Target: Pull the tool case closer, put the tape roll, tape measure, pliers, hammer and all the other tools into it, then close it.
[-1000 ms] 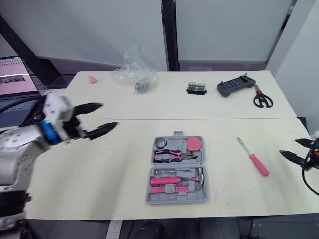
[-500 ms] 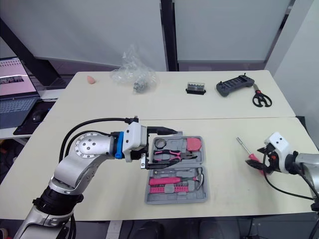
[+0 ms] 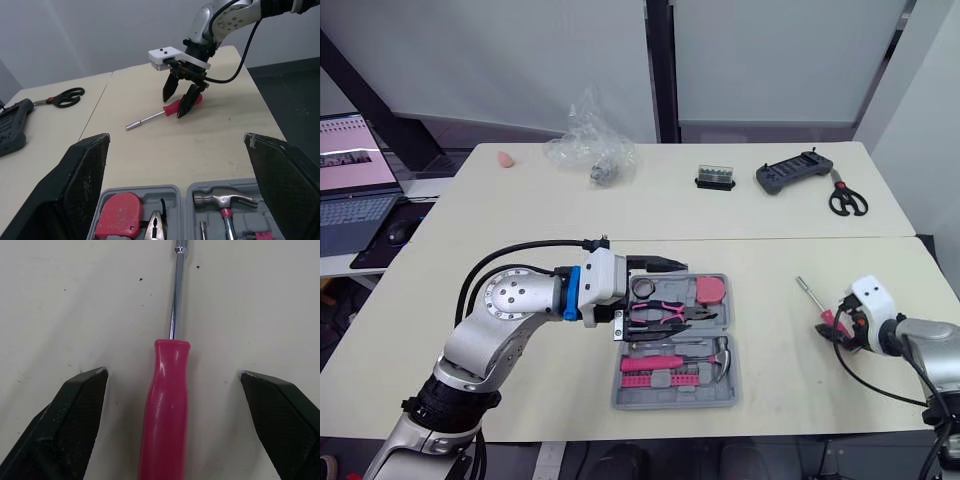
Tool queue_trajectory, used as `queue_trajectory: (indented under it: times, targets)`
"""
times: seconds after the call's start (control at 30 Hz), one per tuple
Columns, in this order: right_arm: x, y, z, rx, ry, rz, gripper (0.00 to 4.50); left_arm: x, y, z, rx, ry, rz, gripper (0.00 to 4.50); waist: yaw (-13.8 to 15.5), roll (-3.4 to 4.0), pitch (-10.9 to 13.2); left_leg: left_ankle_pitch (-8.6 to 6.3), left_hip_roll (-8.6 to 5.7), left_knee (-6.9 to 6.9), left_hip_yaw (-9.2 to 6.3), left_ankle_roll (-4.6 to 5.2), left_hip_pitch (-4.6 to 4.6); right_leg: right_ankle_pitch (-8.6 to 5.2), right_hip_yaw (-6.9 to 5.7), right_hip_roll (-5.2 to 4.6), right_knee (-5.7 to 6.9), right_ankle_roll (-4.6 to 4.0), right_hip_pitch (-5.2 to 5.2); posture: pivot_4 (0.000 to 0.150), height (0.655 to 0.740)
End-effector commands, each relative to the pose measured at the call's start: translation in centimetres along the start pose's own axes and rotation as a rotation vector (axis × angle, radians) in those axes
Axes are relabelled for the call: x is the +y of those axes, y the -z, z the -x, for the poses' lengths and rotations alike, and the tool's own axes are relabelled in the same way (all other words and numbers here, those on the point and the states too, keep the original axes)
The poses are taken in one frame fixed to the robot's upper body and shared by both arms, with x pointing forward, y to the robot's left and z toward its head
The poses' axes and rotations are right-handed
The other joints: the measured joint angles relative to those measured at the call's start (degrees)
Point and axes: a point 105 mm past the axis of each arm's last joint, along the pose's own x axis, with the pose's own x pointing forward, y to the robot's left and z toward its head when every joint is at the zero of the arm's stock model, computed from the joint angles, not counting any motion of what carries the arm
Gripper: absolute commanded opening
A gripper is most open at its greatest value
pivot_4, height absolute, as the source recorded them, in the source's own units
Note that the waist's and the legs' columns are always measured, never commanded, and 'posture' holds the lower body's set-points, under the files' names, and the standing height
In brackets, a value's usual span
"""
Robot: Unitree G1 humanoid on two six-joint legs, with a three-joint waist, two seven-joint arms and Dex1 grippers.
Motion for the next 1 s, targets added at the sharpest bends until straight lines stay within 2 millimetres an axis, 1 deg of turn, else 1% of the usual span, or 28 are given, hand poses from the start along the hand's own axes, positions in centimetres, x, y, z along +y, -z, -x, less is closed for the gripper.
queue_trajectory:
  times: [0.03,0.13,0.23,0.3,0.43,0.53,0.57,0.67,0.73,0.8,0.87,0.9,0.93,1.0]
  targets:
    - [-0.2,-0.2,-0.2,-0.011,0.017,-0.003,4.50,-0.4,-0.8,-0.5,-0.034,0.009,-0.030,4.47,-0.02,-0.01,-0.01,0.00,0.00,0.00,0.00,0.00,0.00,0.00,0.00,0.00,0.00,0.00,0.01,0.150,0.7400]
    - [0.0,-0.3,-0.4,-0.016,0.019,-0.013,3.86,-0.8,-1.0,-0.6,-0.040,0.017,-0.024,4.50,-0.07,-0.02,-0.01,0.00,0.00,0.01,-0.01,0.00,0.01,0.00,0.00,0.01,0.00,0.00,0.02,0.150,0.7400]
    - [0.4,-0.2,-0.5,-0.007,0.011,-0.010,2.82,-1.0,-0.9,-0.5,-0.037,0.018,-0.020,4.50,-0.07,-0.02,-0.01,0.00,0.01,0.01,-0.03,0.00,0.02,0.00,-0.02,0.01,0.00,0.00,0.02,0.150,0.7400]
    - [0.6,-0.1,-0.4,-0.005,0.007,-0.008,2.25,-1.1,-0.9,-0.5,-0.036,0.017,-0.019,4.50,-0.07,-0.02,-0.01,0.00,0.01,0.01,-0.03,0.00,0.02,0.00,-0.01,0.01,0.00,0.00,0.03,0.150,0.7400]
    - [1.0,0.4,-0.5,0.010,-0.005,0.009,1.52,-1.1,-0.9,-0.5,-0.034,0.016,-0.019,4.50,-0.02,-0.02,-0.01,0.00,0.01,0.01,-0.04,0.00,0.02,0.00,-0.02,0.01,0.00,0.00,0.04,0.150,0.7400]
    - [1.5,0.0,-0.5,-0.004,-0.025,0.017,0.98,-1.1,-0.9,-0.6,-0.032,0.017,-0.020,4.50,-0.02,-0.03,-0.02,0.00,0.00,0.01,-0.05,0.00,0.02,0.00,-0.03,0.01,0.00,0.00,0.05,0.150,0.7400]
    - [1.6,-0.2,-0.5,-0.012,-0.025,0.010,0.90,-1.1,-0.9,-0.6,-0.033,0.017,-0.019,4.50,-0.02,-0.03,-0.02,0.00,0.01,0.01,-0.05,0.00,0.02,0.00,-0.03,0.01,0.00,0.00,0.05,0.150,0.7400]
    - [1.7,-0.7,-0.1,-0.027,-0.004,0.000,0.90,-1.3,-1.0,-0.5,-0.033,0.022,-0.016,4.50,-0.06,-0.03,-0.02,0.00,0.01,0.00,-0.05,0.00,0.02,0.00,-0.02,0.02,-0.01,0.00,0.04,0.150,0.7400]
    - [2.3,-1.2,0.3,-0.040,-0.004,-0.009,0.90,-1.5,-1.0,-0.4,-0.032,0.027,-0.013,4.50,-0.04,-0.02,-0.02,0.00,0.01,0.00,-0.07,0.00,0.02,0.00,-0.03,0.02,-0.01,0.00,0.04,0.150,0.7400]
    - [3.4,-1.3,0.7,-0.047,-0.009,-0.021,0.90,-1.8,-1.0,-0.2,-0.030,0.026,-0.006,4.50,0.09,-0.02,-0.02,0.00,0.00,-0.02,-0.11,0.00,0.00,0.00,-0.03,0.02,-0.01,0.00,0.03,0.150,0.7400]
    - [5.2,-1.5,1.0,-0.064,-0.017,-0.049,0.90,-2.1,-0.7,0.2,-0.016,0.029,0.005,4.50,0.09,-0.02,-0.02,0.00,0.00,-0.03,-0.14,0.00,0.00,0.00,-0.03,0.02,-0.01,0.00,0.03,0.150,0.7400]
    - [6.6,-1.5,1.0,-0.077,-0.018,-0.076,0.90,-2.3,-0.5,0.5,-0.005,0.030,0.011,4.50,0.06,-0.02,-0.02,0.00,0.00,-0.06,-0.15,0.00,-0.01,0.00,-0.04,0.02,-0.02,0.00,0.03,0.150,0.7400]
    - [7.5,-1.5,1.1,-0.084,-0.016,-0.097,0.90,-2.4,-0.4,0.7,0.002,0.031,0.015,4.50,0.06,-0.01,-0.02,-0.01,0.00,-0.07,-0.17,0.01,0.00,0.00,-0.03,0.03,-0.01,0.00,0.01,0.150,0.7400]
    - [8.8,-1.4,1.2,-0.091,0.008,-0.125,0.90,-2.5,-0.2,0.8,0.012,0.031,0.015,4.50,0.08,0.00,-0.02,-0.01,0.00,-0.12,-0.22,0.01,0.00,0.00,-0.03,0.04,0.00,0.00,0.00,0.150,0.7400]
